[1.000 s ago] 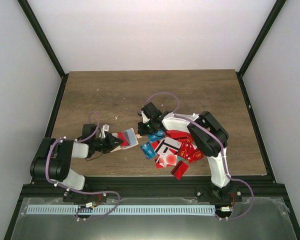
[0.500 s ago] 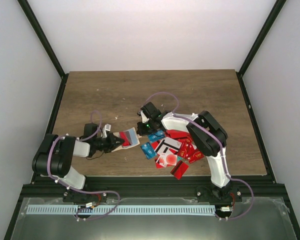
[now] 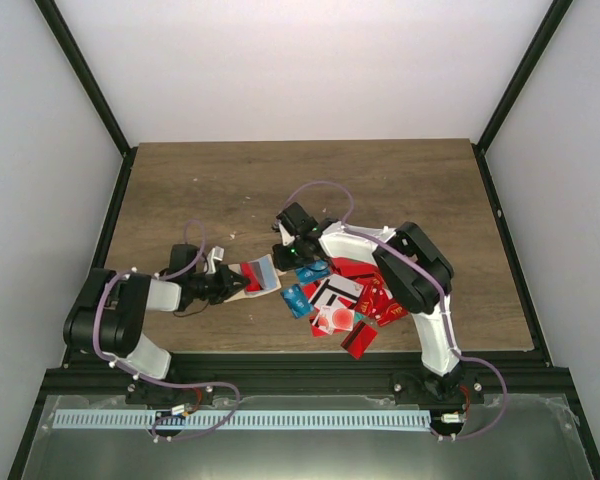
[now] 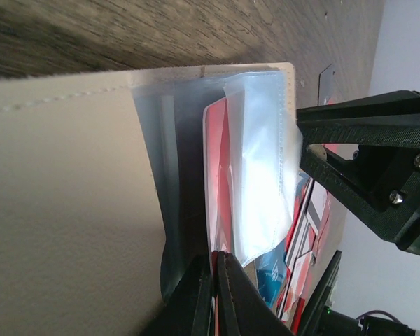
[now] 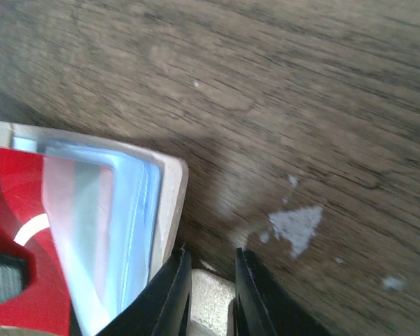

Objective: Put the credit cards into the card holder

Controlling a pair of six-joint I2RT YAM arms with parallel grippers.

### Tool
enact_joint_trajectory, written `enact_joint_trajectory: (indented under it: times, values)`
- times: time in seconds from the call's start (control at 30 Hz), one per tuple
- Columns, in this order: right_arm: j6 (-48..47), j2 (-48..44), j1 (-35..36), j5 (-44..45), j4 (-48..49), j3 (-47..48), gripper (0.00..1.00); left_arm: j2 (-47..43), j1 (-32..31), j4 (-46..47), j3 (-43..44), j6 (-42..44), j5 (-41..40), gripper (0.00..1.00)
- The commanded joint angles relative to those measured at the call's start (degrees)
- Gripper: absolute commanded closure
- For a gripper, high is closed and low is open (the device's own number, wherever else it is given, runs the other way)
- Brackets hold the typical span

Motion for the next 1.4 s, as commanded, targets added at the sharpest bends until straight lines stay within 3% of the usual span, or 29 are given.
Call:
enact_joint_trajectory:
  times: [0.0, 0.37, 0.8, 1.37]
  values:
    - [-1.8, -2.5, 0.4, 2.9, -6.8, 1.2, 0.78, -0.6, -0.3, -5.2, 0.5, 2.2, -3.7, 0.96]
    - [-1.5, -7.9, 0.5, -3.2, -2.8, -3.0, 0.78, -1.5, -0.3, -6.9, 0.7, 4.4, -4.5, 0.96]
    - [-1.0, -1.9, 0.6, -4.7, -0.1, -3.3, 0.91, -1.2, -0.4, -8.1, 1.6, 5.4, -4.7, 0.96]
    - [-1.7, 0.9, 0.6, -4.7, -0.2, -4.0, 0.99, 2.6, -1.9, -6.3, 3.5, 5.2, -4.0, 0.96]
